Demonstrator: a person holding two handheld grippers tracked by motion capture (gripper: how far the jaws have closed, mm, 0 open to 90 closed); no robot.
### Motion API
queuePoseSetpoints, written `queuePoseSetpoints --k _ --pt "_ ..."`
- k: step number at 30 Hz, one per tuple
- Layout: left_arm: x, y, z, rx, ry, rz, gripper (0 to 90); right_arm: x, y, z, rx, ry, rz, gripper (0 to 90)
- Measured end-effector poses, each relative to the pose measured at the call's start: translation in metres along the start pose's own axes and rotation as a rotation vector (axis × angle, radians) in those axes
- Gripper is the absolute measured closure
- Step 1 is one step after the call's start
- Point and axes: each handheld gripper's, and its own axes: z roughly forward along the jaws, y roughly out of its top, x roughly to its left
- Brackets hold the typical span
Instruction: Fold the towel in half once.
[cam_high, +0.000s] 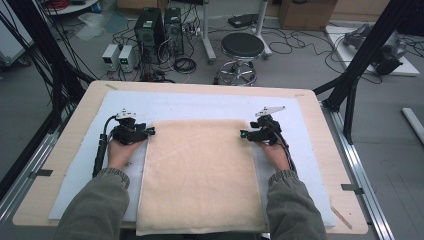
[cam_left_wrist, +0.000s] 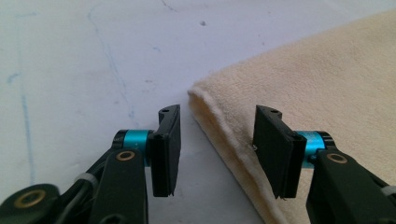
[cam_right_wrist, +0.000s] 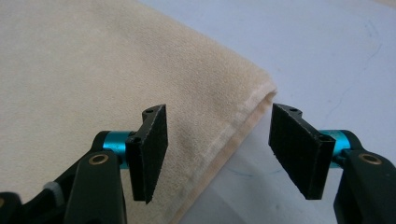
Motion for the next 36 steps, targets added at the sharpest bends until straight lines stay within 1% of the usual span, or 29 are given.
queuePoseSetpoints --k 1,2,3,5,6,7,8,9,10,11,12,13,14,15,17,18,19,21,23,25,26,27,28,29,30,31,33,35,36 --pt "0.0 0.0 0.0 -0.001 -0.009 0.006 54.8 -0.001 0.0 0.003 0.003 0.008 0.011 37.2" --pt "0.0 0.001 0.0 -0.011 -0.02 -0.004 54.9 0.0 0.0 0.004 0.01 0.014 0.017 37.4" --pt "0.0 0.001 0.0 -0.022 -0.033 -0.017 55.1 0.0 0.0 0.006 0.007 0.015 0.009 38.0" --pt "-0.003 0.002 0.0 -0.028 -0.038 -0.001 55.6 0.0 0.002 0.008 0.017 0.029 0.01 38.3" --pt "-0.004 0.002 0.002 -0.018 -0.03 0.009 56.0 0.001 0.003 0.009 0.018 0.033 0.01 38.8" --pt "-0.004 0.005 0.006 0.038 -0.03 0.014 56.0 0.001 0.004 0.011 0.022 0.031 0.008 40.2" --pt "-0.005 0.007 0.009 0.065 -0.031 0.021 56.1 0.002 0.006 0.013 0.035 0.039 0.011 41.3" --pt "-0.009 0.01 0.011 0.07 -0.025 0.041 57.2 0.003 0.007 0.015 0.04 0.036 0.011 41.9" --pt "-0.011 0.012 0.012 0.068 -0.018 0.066 60.9 0.004 0.009 0.017 0.047 0.036 0.013 45.2" --pt "-0.012 0.014 0.015 0.082 -0.012 0.07 63.8 0.005 0.01 0.018 0.05 0.039 0.004 49.6" --pt "-0.013 0.016 0.018 0.094 -0.008 0.068 64.4 0.007 0.011 0.019 0.055 0.034 -0.008 50.9" --pt "-0.012 0.019 0.02 0.103 -0.001 0.061 68.8 0.007 0.012 0.021 0.06 0.029 -0.006 53.7" --pt "-0.011 0.022 0.021 0.112 -0.007 0.049 73.5 0.006 0.013 0.02 0.064 0.034 0.007 62.2" --pt "-0.011 0.023 0.023 0.113 -0.009 0.049 76.9 0.005 0.014 0.02 0.071 0.054 0.016 69.0" --pt "-0.012 0.026 0.026 0.122 0.01 0.064 81.4 0.007 0.016 0.019 0.078 0.061 -0.008 79.0" --pt "-0.013 0.029 0.027 0.129 0.016 0.071 82.2 0.008 0.017 0.019 0.081 0.059 -0.012 81.6" --pt "-0.014 0.032 0.03 0.129 0.033 0.072 82.6 0.008 0.017 0.018 0.079 0.051 -0.016 82.2" --pt "-0.016 0.036 0.033 0.125 0.054 0.076 83.3 0.006 0.018 0.016 0.073 0.031 -0.001 83.0" --pt "-0.019 0.042 0.035 0.108 0.065 0.086 83.5 0.003 0.018 0.011 0.057 0.017 0.013 83.3" --pt "-0.021 0.044 0.037 0.108 0.059 0.089 83.5 0.0 0.017 0.008 0.036 0.014 0.032 83.2" --pt "-0.021 0.044 0.038 0.112 0.061 0.1 83.0 -0.001 0.017 0.007 0.037 0.016 0.039 82.8" --pt "-0.021 0.043 0.038 0.12 0.065 0.102 81.0 -0.002 0.016 0.007 0.041 0.026 0.047 80.1" --pt "-0.021 0.042 0.038 0.127 0.065 0.095 77.1 -0.003 0.015 0.007 0.037 0.03 0.053 71.3" --pt "-0.019 0.042 0.037 0.136 0.061 0.093 72.7 -0.004 0.014 0.007 0.033 0.035 0.062 65.4" --pt "-0.018 0.042 0.035 0.138 0.054 0.08 68.4 -0.004 0.013 0.006 0.028 0.04 0.069 62.0" --pt "-0.017 0.043 0.033 0.137 0.045 0.074 63.5 -0.005 0.013 0.004 0.021 0.04 0.062 58.3" --pt "-0.016 0.046 0.027 0.125 0.039 0.076 58.8 -0.004 0.015 0.0 0.001 0.027 0.063 52.9" --pt "-0.016 0.048 0.023 0.094 0.031 0.066 53.4 -0.003 0.017 -0.005 -0.028 0.019 0.054 48.9" --pt "-0.016 0.05 0.02 0.082 0.02 0.064 52.8 -0.002 0.018 -0.007 -0.039 0.017 0.054 46.9"
